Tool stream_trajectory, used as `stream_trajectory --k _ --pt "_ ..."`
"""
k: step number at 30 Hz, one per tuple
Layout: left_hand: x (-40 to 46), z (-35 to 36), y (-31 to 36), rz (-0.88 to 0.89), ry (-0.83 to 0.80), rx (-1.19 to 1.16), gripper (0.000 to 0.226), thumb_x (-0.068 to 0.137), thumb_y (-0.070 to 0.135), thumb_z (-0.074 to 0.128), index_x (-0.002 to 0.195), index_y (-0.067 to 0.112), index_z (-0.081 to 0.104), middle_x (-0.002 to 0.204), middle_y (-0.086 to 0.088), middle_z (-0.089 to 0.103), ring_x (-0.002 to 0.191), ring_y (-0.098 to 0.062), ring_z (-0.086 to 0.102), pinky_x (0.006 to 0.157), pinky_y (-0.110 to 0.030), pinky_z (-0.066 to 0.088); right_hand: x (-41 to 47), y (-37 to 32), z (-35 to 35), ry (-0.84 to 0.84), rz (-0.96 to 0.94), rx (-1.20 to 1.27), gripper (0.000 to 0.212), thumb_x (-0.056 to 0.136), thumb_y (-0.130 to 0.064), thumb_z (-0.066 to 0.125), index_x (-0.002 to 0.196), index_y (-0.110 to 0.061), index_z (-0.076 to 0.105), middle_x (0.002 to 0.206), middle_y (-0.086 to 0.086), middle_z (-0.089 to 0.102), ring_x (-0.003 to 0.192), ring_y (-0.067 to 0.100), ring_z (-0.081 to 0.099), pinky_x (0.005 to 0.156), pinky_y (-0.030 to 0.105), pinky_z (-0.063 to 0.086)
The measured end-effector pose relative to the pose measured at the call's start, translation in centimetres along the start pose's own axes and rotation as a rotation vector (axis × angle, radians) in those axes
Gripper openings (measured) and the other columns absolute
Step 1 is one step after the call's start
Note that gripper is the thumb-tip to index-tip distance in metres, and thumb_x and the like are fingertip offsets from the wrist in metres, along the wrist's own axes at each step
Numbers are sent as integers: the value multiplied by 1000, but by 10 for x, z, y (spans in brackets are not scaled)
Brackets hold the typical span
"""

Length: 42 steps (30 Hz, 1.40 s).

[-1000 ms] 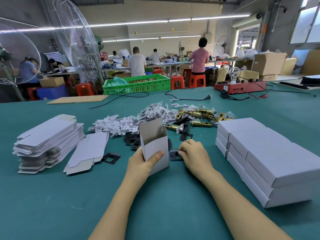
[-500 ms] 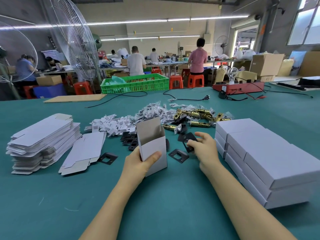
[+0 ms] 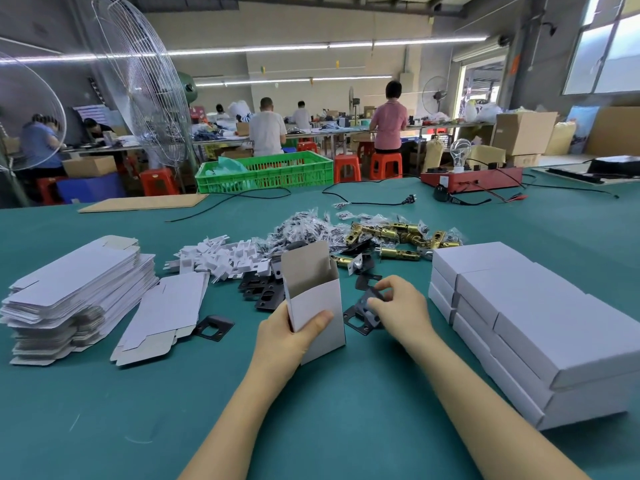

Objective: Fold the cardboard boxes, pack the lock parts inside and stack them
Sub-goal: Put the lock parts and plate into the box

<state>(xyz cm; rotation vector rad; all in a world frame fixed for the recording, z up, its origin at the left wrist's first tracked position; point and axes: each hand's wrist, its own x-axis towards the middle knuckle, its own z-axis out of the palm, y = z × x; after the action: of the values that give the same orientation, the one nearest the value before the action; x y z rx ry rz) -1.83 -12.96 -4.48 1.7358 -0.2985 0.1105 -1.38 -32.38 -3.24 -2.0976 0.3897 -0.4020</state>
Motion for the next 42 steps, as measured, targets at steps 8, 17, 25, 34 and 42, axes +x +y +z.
stream_trajectory --k 8,17,25,34,42 --pt "5 -2 -5 45 -26 13 22 80 31 78 93 40 63 84 40 65 81 19 60 62 -2 43 47 -11 14 167 -106 -502 24 98 -23 44 103 -8 62 105 12 61 99 32 53 76 35 44" --pt "7 -1 -11 58 -23 -52 22 78 33 81 92 40 65 87 29 70 81 8 66 63 -6 47 98 -40 42 -117 -356 -705 28 96 -23 48 116 -4 51 118 16 58 111 34 50 85 41 42" --pt "9 -3 -14 60 -11 -49 23 77 36 82 93 42 66 89 27 71 82 7 66 64 -7 48 98 -51 65 -176 -351 -839 19 94 -8 45 109 -6 56 113 15 57 111 35 51 97 46 34" --pt "9 -4 -9 42 -3 -19 24 78 34 80 93 43 64 86 36 67 81 14 63 62 -4 44 76 -55 49 -125 -167 -567 15 85 -14 55 75 -10 44 81 7 54 78 29 48 77 38 37" --pt "7 -5 -5 28 2 17 22 79 38 78 93 42 62 87 30 67 80 19 60 60 -2 42 34 -52 -6 62 24 458 14 78 1 63 85 -9 57 81 7 63 75 25 63 66 40 60"
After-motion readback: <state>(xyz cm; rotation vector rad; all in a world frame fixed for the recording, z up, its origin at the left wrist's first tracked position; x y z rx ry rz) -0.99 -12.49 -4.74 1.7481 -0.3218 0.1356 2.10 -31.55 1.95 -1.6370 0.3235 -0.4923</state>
